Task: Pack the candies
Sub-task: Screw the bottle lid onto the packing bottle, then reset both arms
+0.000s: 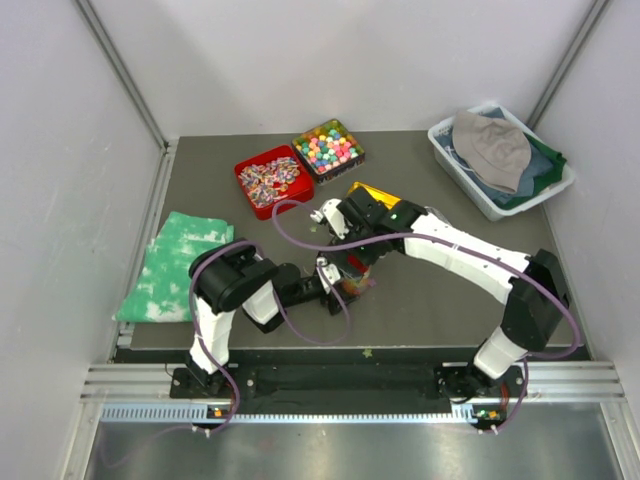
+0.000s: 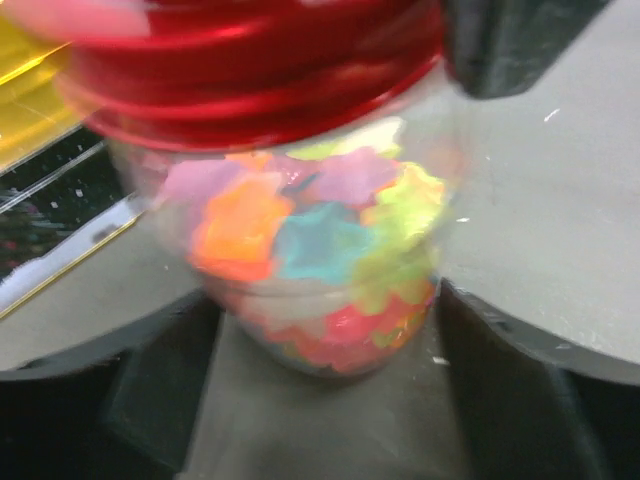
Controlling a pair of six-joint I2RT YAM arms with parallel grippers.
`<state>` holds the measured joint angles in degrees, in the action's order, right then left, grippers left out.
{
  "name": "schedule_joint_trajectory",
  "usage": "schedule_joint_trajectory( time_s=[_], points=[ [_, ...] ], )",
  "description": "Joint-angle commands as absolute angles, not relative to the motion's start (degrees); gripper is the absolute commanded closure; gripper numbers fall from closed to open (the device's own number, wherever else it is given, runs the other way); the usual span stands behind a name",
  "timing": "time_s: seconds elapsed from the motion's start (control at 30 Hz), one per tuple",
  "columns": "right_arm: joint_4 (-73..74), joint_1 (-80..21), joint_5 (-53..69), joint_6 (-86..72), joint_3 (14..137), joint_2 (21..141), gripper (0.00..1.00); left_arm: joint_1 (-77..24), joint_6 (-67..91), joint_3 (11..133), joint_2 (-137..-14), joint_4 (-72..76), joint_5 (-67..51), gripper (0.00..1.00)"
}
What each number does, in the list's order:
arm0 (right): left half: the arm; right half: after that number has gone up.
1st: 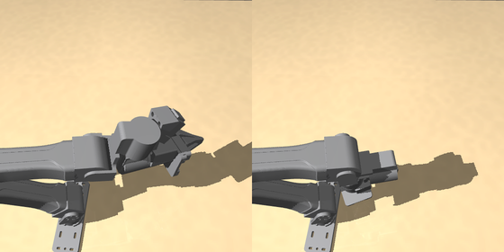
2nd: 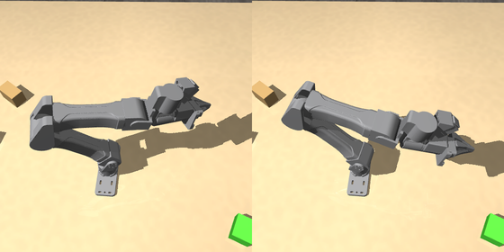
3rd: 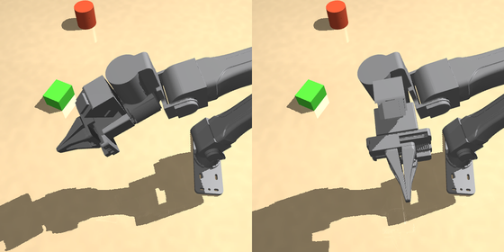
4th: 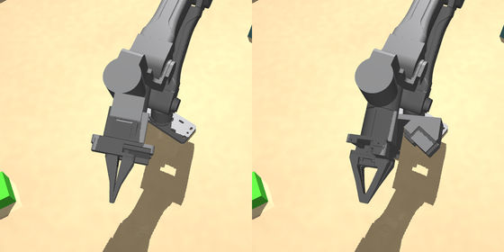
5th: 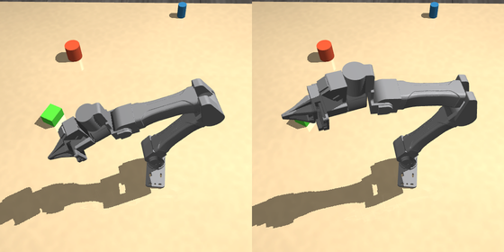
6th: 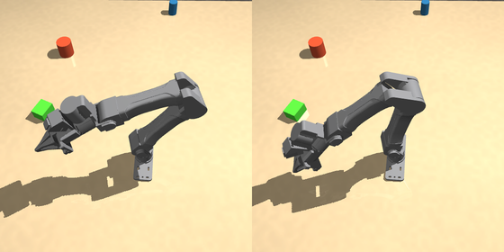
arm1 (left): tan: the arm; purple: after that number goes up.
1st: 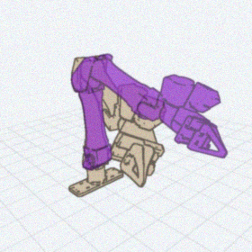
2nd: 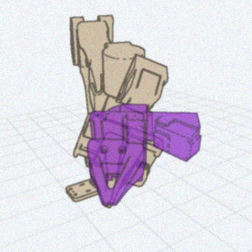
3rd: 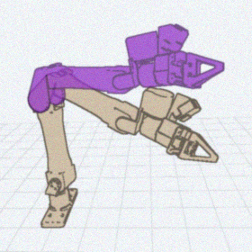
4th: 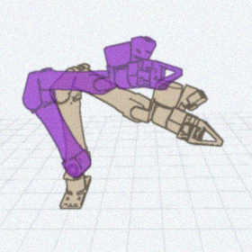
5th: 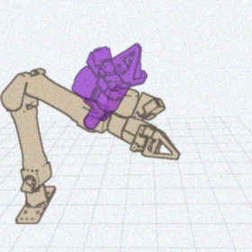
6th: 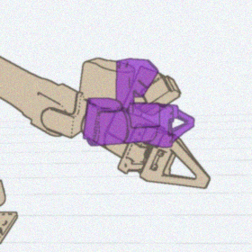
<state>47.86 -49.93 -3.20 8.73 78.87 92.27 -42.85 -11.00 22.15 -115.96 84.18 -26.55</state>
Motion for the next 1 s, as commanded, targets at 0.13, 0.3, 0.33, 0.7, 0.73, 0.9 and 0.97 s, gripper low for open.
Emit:
schedule_joint_trajectory(
  time_s=[0.13, 0.3, 0.33, 0.7, 0.73, 0.9, 0.97],
  points=[
    [43.6, -47.7, 5.2, 12.2, 82.0, 87.7, 0.01, -44.0, -13.9, 21.4, -116.3, 97.4, -24.0, 0.01],
    [44.6, -46.3, 5.9, 14.2, 82.6, 85.6, 0.01, -43.9, -14.5, 19.6, -113.1, 97.3, -18.3, 0.01],
    [44.6, -45.9, 6.1, 14.6, 82.5, 85.1, 0.01, -43.9, -14.8, 19.3, -112.7, 97.3, -17.3, 0.01],
    [43.9, -33.5, 10.6, 19.0, 80.3, 77.3, 0.01, -43.8, -17.1, 13.0, -99.1, 91.1, -20.8, 0.01],
    [43.6, -30.7, 11.2, 19.1, 80.0, 76.6, 0.01, -43.8, -17.1, 12.3, -98.6, 91.3, -21.4, 0.01],
    [39.6, -24.3, 10.9, 19.0, 75.8, 72.5, 0.01, -39.6, -11.3, 12.5, -93.5, 83.8, -29.4, 0.01],
    [38.8, -22.6, 11.1, 19.0, 73.7, 71.1, 0.01, -36.3, -4.9, 15.5, -91.1, 78.3, -39.3, 0.01]
  ],
)
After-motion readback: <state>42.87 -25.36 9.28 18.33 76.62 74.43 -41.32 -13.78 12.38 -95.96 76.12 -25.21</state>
